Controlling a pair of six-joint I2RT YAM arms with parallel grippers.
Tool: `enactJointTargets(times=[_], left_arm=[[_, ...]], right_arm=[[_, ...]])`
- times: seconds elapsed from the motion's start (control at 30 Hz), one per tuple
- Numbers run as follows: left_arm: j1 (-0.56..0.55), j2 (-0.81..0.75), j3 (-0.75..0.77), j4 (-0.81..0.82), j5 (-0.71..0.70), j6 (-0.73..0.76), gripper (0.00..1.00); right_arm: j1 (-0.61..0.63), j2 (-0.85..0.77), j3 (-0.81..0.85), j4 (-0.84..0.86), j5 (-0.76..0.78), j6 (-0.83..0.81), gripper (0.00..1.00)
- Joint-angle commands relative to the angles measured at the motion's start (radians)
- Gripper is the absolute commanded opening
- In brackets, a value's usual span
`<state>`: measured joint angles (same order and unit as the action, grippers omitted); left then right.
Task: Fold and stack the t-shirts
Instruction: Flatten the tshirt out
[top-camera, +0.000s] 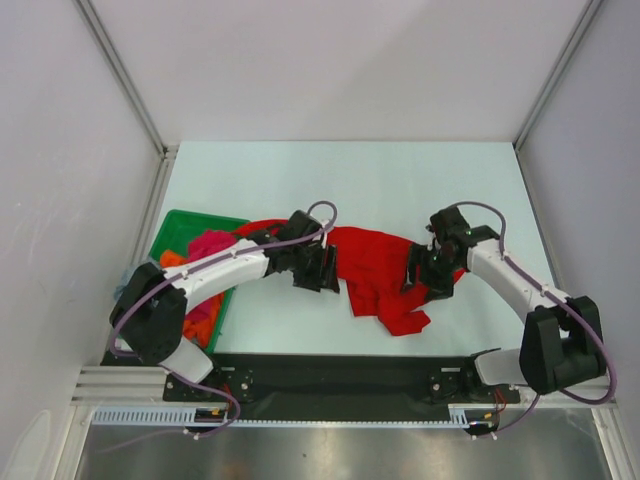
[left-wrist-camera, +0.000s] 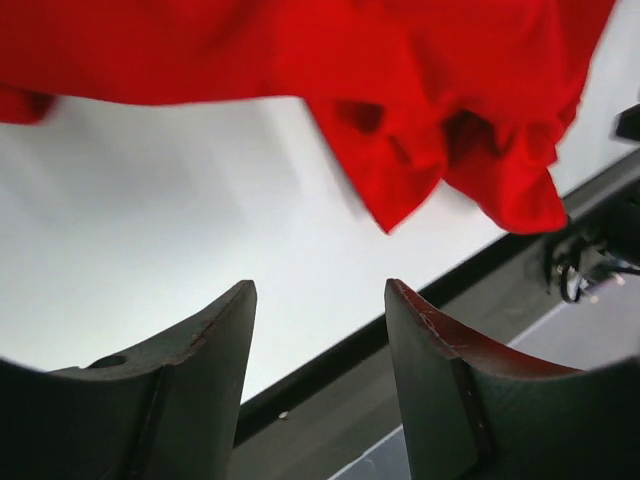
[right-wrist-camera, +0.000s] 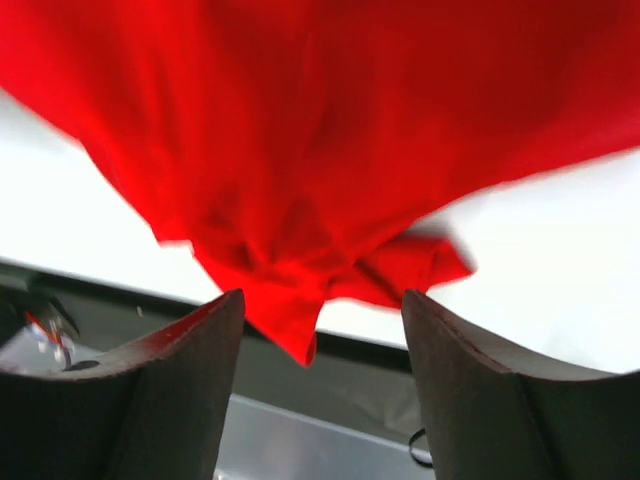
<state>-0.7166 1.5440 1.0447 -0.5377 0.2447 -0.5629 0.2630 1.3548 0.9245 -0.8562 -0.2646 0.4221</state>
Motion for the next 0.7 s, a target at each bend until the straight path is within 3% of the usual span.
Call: enactJointTargets(times=[0.0,0.17,0.33,0.67], left_arm=[[-0.062,-0.028,-0.055,0.117,0.099,-0.069,0.6],[-0.161,0.033,-0.104,0.223,0.1,-0.184,0.66],[-0.199,0.14,-0.108,0.332,0.07,-0.27,0.66],[-0.215,0.24,-0.028,0.288,-0.056,-0.359,0.59]], right_arm=[[0.03,-0.103,-0.074,-0.003,-0.059,0.03,0.69],[0.051,-0.14,-0.137,0.003,-0.062,0.043,0.68],[0.061,-0.169,-0.133,-0.003,-0.051,0.073,0.68],[0.058,-0.154,-0.115,-0.024,0.005,0.147,0.65]])
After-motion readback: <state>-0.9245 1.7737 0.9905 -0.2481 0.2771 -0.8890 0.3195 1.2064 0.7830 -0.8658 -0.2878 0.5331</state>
